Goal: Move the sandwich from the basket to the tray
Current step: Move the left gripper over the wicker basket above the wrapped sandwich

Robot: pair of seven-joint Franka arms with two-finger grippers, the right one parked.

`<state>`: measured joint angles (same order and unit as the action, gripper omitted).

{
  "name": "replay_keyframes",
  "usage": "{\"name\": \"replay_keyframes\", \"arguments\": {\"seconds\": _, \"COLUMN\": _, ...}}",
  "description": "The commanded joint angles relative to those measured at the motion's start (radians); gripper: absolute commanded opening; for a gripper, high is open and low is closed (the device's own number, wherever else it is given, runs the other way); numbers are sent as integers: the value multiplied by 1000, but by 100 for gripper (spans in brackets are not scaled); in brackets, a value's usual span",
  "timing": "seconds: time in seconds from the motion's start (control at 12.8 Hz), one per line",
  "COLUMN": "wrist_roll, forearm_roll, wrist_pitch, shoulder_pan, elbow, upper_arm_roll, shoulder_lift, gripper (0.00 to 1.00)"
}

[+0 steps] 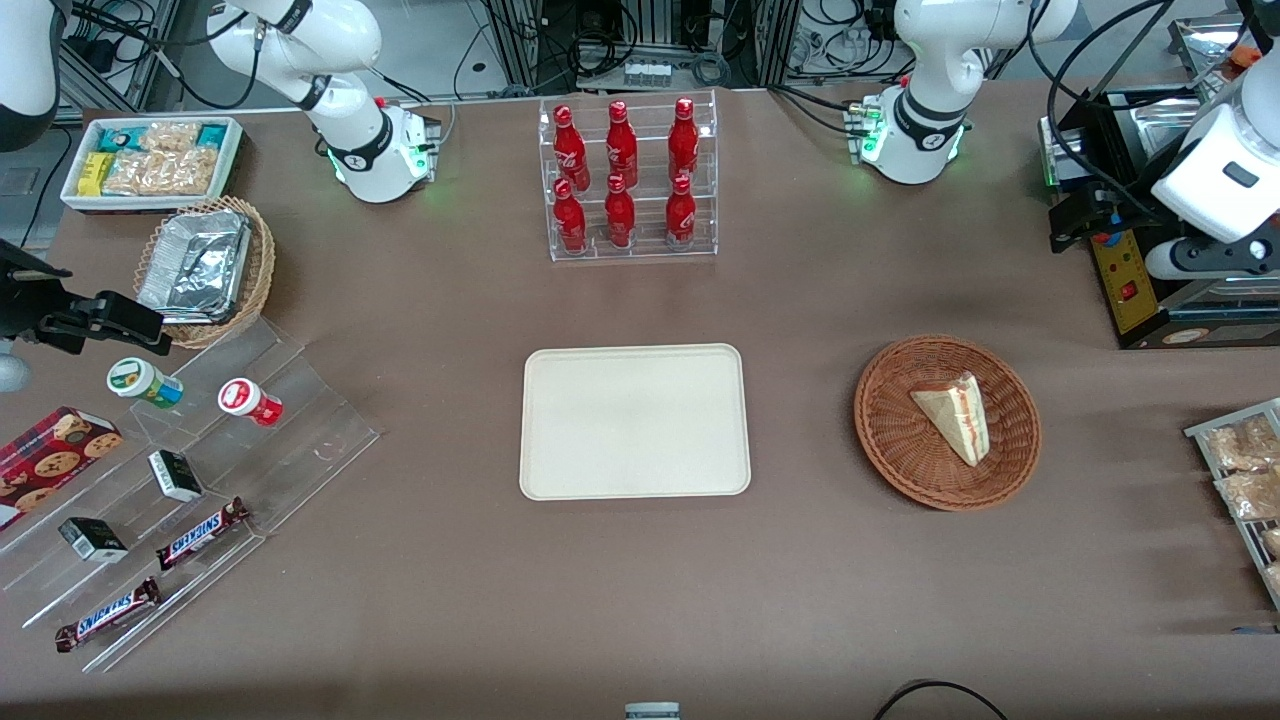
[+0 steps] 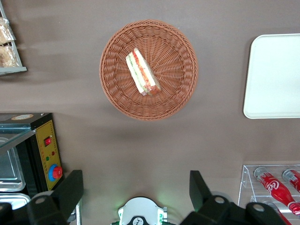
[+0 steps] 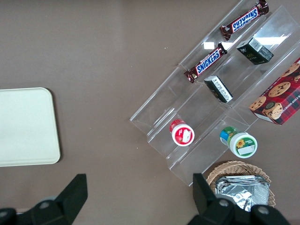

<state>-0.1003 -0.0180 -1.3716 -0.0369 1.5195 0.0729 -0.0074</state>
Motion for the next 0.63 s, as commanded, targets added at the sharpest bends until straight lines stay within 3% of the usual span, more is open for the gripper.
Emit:
{"name": "replay_keyframes", "arguments": {"seconds": 0.0, "wrist_roll": -36, "forearm_roll": -10, "wrist_pitch": -114, "shoulder_pan": 6, "elbow": 143, "upper_arm_roll": -1, "shoulder_lift": -41, "gripper": 100}}
{"name": "replay_keyframes", "arguments": {"seconds": 0.55, "wrist_roll": -283, "forearm_roll": -19, "wrist_pitch": -537, "shoulder_pan": 6, "elbow": 583, "upper_arm_roll": -4, "shoulder_lift": -94, "gripper": 100}}
